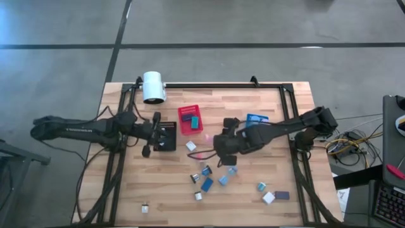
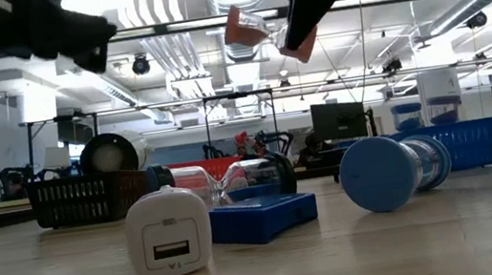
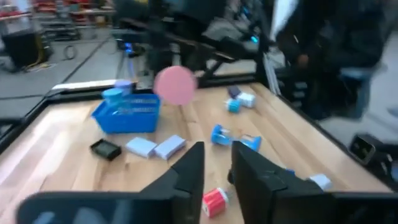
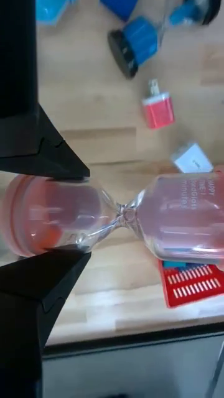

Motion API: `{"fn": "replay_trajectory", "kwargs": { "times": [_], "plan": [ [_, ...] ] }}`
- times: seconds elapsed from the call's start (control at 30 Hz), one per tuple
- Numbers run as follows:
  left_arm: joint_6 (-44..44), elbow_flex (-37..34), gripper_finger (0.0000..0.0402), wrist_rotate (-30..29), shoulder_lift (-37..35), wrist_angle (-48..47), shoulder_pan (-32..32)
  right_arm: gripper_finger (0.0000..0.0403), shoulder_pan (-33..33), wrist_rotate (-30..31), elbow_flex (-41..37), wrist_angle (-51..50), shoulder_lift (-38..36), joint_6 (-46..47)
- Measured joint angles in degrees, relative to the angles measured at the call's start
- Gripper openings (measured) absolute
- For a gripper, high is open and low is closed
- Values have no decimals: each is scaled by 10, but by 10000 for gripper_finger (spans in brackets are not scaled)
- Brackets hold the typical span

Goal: Pick & Place Office items
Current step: Put the pink hourglass into the blue bin

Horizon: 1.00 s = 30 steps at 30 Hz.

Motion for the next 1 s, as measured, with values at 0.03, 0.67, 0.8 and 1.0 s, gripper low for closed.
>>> {"fn": "replay_trajectory", "kwargs": {
  "times": [0.03, 0.67, 0.8, 1.0],
  "plan": [
    [17, 18, 100, 0, 17, -11, -11, 157, -5, -10, 3, 0, 0, -3],
    [214, 204, 351, -167, 217, -16, -81, 157, -34, -113, 57, 3, -1, -1],
    [213, 243, 355, -167, 248, -43, -81, 157, -39, -113, 58, 8, -1, -1],
    [233, 287, 354, -166, 303, -74, -80, 157, -43, -111, 58, 8, -1, -3]
  ]
}}
